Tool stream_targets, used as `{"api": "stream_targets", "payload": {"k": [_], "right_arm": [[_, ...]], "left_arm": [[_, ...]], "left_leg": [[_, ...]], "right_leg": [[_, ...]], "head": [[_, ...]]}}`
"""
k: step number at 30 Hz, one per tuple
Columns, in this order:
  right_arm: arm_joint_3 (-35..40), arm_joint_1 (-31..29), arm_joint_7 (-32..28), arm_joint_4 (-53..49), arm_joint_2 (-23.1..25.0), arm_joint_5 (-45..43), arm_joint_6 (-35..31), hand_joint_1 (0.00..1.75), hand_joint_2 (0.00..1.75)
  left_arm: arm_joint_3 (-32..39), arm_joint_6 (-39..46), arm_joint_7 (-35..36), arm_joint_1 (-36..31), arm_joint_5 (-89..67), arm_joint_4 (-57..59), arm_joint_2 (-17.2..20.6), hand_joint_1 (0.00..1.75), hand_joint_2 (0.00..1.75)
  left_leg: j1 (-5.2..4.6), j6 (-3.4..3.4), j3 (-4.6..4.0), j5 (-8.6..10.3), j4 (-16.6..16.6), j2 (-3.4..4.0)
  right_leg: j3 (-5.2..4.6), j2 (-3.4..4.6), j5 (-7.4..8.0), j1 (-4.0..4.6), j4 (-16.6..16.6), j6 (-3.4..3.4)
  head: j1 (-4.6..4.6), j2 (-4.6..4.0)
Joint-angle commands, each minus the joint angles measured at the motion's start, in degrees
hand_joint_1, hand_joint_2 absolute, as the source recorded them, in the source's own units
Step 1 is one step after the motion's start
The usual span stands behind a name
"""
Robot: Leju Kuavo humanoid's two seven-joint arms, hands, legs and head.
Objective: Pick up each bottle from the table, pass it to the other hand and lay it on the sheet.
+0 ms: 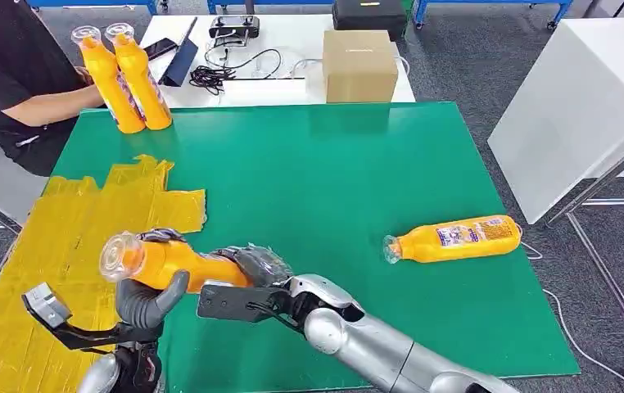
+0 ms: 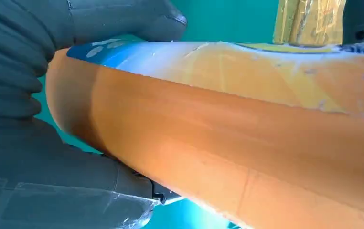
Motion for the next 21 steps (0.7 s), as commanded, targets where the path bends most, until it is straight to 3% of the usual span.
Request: {"api": "stream_targets", "payload": {"k": [1,2,3,11,12,13,14,17,21], "right_arm": [[1.18,-1.02,-0.05,-0.49,-1.61,0.0,0.0,1.75,1.75],[0.98,-0.75,-0.28,-0.91,-2.21,1.57,-1.49,1.75,1.75],[0.58,-0.55,-1.09,-1.38,-2.17,2.69,-2.8,1.48,1.75],[0.32,-0.48,-1.04,-2.14,-2.29,2.66,-2.73,1.48,1.75],[-0.38,0.27,-0.93,-2.77,-2.53,4.72,-5.16,0.21,1.75],[-1.53,1.23,-1.6,-3.63,-2.34,3.86,-5.33,0.0,1.75],[-1.84,1.36,-1.49,-4.71,-2.78,5.13,-6.8,0.0,0.0],[-7.41,7.06,-3.69,-12.53,-6.94,7.98,-11.81,0.0,0.0],[-14.88,14.49,-5.78,-21.26,-11.72,11.99,-14.81,0.0,0.0]], "left_arm": [[-1.54,-1.13,0.44,-3.0,-0.08,3.09,0.71,1.75,1.75],[-1.3,-1.0,0.54,-2.4,-0.33,2.95,0.8,1.75,1.75],[-1.2,-1.12,0.45,-2.46,-0.42,2.84,0.76,1.75,1.75],[-1.11,-1.19,0.48,-2.41,-0.35,2.48,0.78,1.75,1.75],[-0.7,-0.42,0.49,-1.93,-1.16,2.3,0.6,1.75,1.75],[-0.56,0.12,-0.14,-1.9,-2.04,1.96,0.65,1.75,1.75],[-0.25,1.25,-0.48,-1.79,-3.23,1.64,0.66,1.75,1.75],[0.51,11.84,-4.04,0.09,-18.23,0.12,2.14,1.75,1.75],[0.01,25.8,-3.07,0.83,-36.58,-1.02,4.63,1.75,1.75]], "left_leg": [[0.03,-0.07,0.12,-0.01,-0.03,-0.09],[0.02,-0.05,0.07,0.0,-0.03,-0.09],[0.04,-0.06,0.09,-0.02,-0.01,-0.08],[0.02,-0.04,0.06,0.01,-0.03,-0.04],[0.03,-0.06,0.09,-0.01,-0.02,-0.02],[0.0,-0.04,0.05,0.01,-0.03,-0.05],[0.03,-0.05,0.1,-0.01,-0.03,-0.06],[0.05,-0.06,0.12,-0.04,-0.03,-0.11],[0.03,-0.02,0.08,-0.01,-0.06,-0.26]], "right_leg": [[0.17,-0.13,-0.04,0.03,-0.06,-0.01],[0.12,-0.12,-0.02,0.02,-0.05,0.0],[0.15,-0.11,-0.04,0.03,-0.05,0.0],[0.1,-0.07,-0.01,0.02,-0.05,0.0],[0.13,-0.06,-0.02,0.03,-0.04,0.0],[0.08,-0.08,-0.02,0.0,-0.03,0.0],[0.15,-0.09,-0.02,0.03,-0.06,0.0],[0.21,-0.15,-0.06,0.05,-0.08,0.01],[0.22,-0.28,-0.06,0.03,-0.13,0.02]], "head": [[0.0,0.0],[0.0,0.0],[0.0,0.0],[0.0,0.0],[0.0,0.0],[0.0,0.0],[0.0,0.0],[0.0,0.0],[0.0,0.0]]}}
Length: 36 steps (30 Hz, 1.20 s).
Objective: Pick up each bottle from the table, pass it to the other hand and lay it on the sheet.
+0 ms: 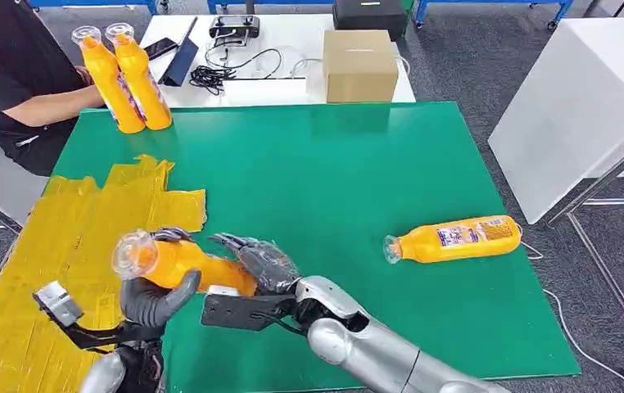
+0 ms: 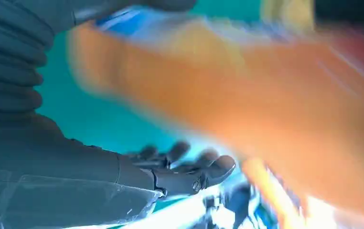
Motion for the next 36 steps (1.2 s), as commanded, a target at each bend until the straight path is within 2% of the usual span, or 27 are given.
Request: {"api": "stream_targets", "payload": {"k": [1,4,7,24,30,36], "right_arm": [[-13.39,11.76,-3.43,-16.84,-10.0,4.95,-4.75,0.0,0.0],[-18.4,15.47,-4.32,-21.68,-11.08,6.3,-4.73,0.0,0.0],[-21.58,18.43,-5.06,-24.72,-11.66,6.25,-4.16,0.0,0.0],[-21.78,18.78,-5.23,-24.9,-11.61,6.23,-4.0,0.0,0.0],[-23.94,21.15,-5.03,-27.02,-11.98,7.4,-2.8,0.0,0.0],[-25.29,21.17,-4.96,-27.48,-11.24,6.82,-0.61,0.0,0.0]], "left_arm": [[0.06,18.75,0.31,0.64,-25.23,-1.35,4.71,1.75,1.75],[0.71,25.23,4.2,0.64,-39.26,-2.14,6.92,1.75,1.75],[1.81,27.3,7.87,1.4,-48.2,-2.3,8.29,1.75,1.75],[2.04,27.54,7.8,1.73,-48.18,-2.25,8.2,1.75,1.75],[2.93,29.39,16.32,2.33,-67.04,0.26,11.65,1.75,1.75],[-1.17,26.02,23.67,1.21,-83.51,7.13,15.93,1.75,1.75]], "left_leg": [[0.03,-0.03,0.1,-0.01,-0.06,-0.24],[0.03,-0.05,0.03,-0.04,0.03,-0.21],[0.0,-0.05,-0.02,-0.01,-0.01,-0.11],[0.01,-0.05,0.02,-0.02,-0.02,0.03],[0.02,-0.08,0.12,-0.04,-0.05,0.02],[-0.02,-0.06,0.1,0.0,-0.09,0.01]], "right_leg": [[0.23,-0.27,-0.06,0.03,-0.13,0.02],[0.16,-0.24,-0.08,0.04,-0.06,0.02],[0.06,-0.13,-0.03,0.02,-0.05,-0.01],[0.04,0.01,-0.01,0.02,-0.04,-0.01],[0.14,-0.02,-0.04,0.03,-0.07,-0.02],[0.09,-0.01,-0.01,-0.01,-0.06,-0.01]], "head": [[0.0,0.0],[0.0,0.0],[0.0,0.0],[0.0,0.0],[0.0,0.0],[0.0,0.0]]}}
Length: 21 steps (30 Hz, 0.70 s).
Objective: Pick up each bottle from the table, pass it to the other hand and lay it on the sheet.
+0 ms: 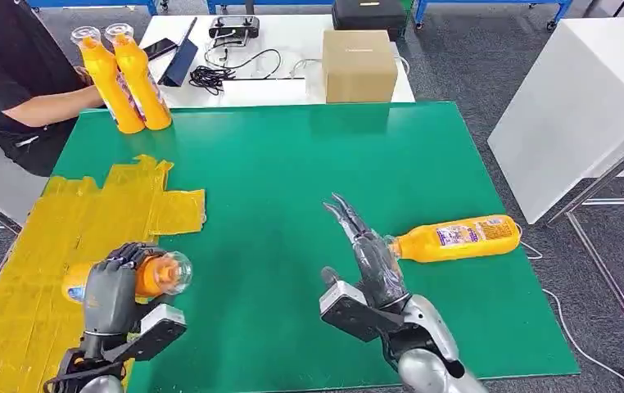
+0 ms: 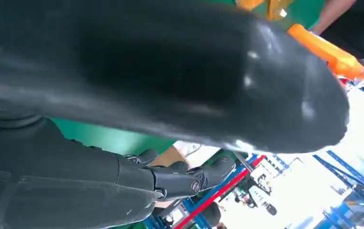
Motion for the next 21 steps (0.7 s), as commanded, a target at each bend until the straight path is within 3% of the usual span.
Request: {"api": "stream_targets", "payload": {"k": [1,2,6,19,20,21], "right_arm": [[-2.36,-0.4,0.16,-0.53,0.18,-0.32,2.65,0.0,0.0],[-1.87,-1.26,0.53,0.1,0.5,-0.31,3.9,0.0,0.0],[-1.45,-1.98,0.75,1.07,1.05,-0.3,4.29,0.0,0.0],[-1.53,-1.84,0.74,1.27,0.9,-0.68,4.78,0.0,0.0],[-1.45,-2.07,0.72,1.53,0.94,-0.78,4.93,0.0,0.0],[-1.52,-2.03,0.74,1.59,1.0,-0.78,4.92,0.0,0.0]], "left_arm": [[-4.43,-3.31,7.27,-2.3,-16.17,11.36,6.47,1.75,1.75],[-6.81,-8.37,8.68,-2.51,-18.18,15.75,6.7,1.75,1.75],[-9.75,-3.28,10.29,-3.8,-19.11,23.71,6.75,1.75,1.75],[-10.68,-4.96,12.27,-4.16,-19.63,23.72,7.91,1.75,1.75],[-11.18,-4.13,13.39,-4.34,-21.67,24.43,8.19,0.12,1.75],[-10.55,-4.37,14.38,-4.46,-21.51,24.99,7.64,0.0,1.75]], "left_leg": [[0.0,-0.07,0.18,0.0,-0.1,0.02],[0.0,-0.07,0.25,0.0,-0.13,0.04],[-0.06,-0.04,0.28,0.04,-0.2,0.03],[-0.01,-0.07,0.22,0.03,-0.1,0.07],[-0.05,-0.06,0.26,0.03,-0.11,0.05],[-0.02,-0.09,0.28,0.05,-0.12,0.08]], "right_leg": [[0.17,-0.01,-0.01,0.0,-0.08,-0.02],[0.23,0.0,-0.01,-0.01,-0.1,-0.02],[0.25,0.01,0.01,-0.07,-0.13,0.01],[0.2,0.05,0.04,0.0,-0.07,-0.02],[0.22,0.04,0.02,-0.03,-0.05,-0.01],[0.24,0.07,0.05,-0.01,-0.07,-0.02]], "head": [[0.0,0.0],[-0.02,0.0],[0.0,0.0],[0.0,0.0],[-0.02,0.0],[0.0,0.0]]}}
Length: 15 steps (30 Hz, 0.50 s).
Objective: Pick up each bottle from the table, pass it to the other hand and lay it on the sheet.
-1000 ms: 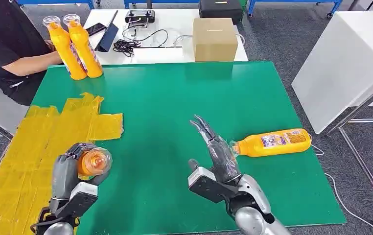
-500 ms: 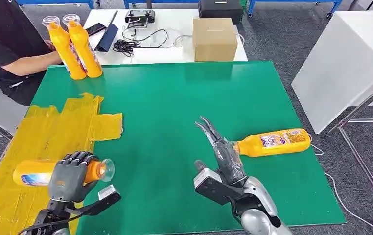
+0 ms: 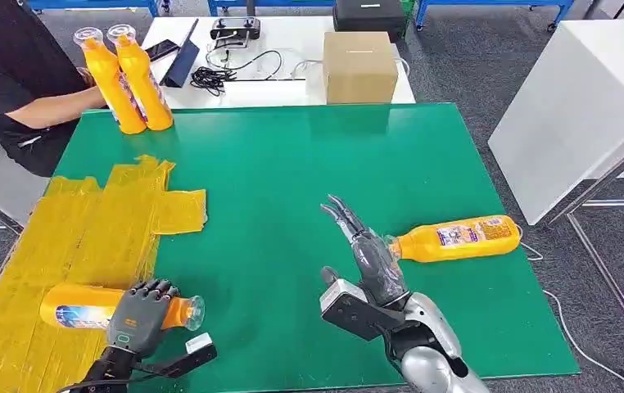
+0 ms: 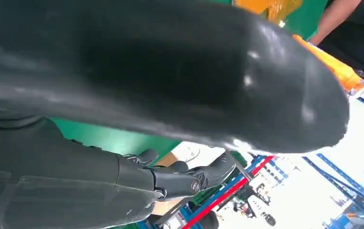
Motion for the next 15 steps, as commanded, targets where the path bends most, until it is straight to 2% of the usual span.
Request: {"api": "stream_targets", "payload": {"k": [1,15], "right_arm": [[-0.17,-1.92,0.17,2.66,0.44,-0.5,0.85,0.0,0.0],[-0.3,-1.62,0.18,2.53,0.27,-0.51,0.61,0.0,0.0]], "left_arm": [[-2.85,-0.93,3.37,-1.82,-3.55,7.53,1.21,0.0,0.0],[-1.93,1.33,3.2,-1.54,-4.02,6.97,0.65,0.0,0.0]], "left_leg": [[0.02,-0.09,0.17,0.03,-0.11,0.17],[0.02,-0.07,0.33,0.01,-0.09,0.13]], "right_leg": [[0.11,0.13,0.06,0.02,-0.09,-0.02],[0.32,0.1,0.02,0.02,-0.08,-0.01]], "head": [[0.0,0.0],[0.02,0.0]]}}
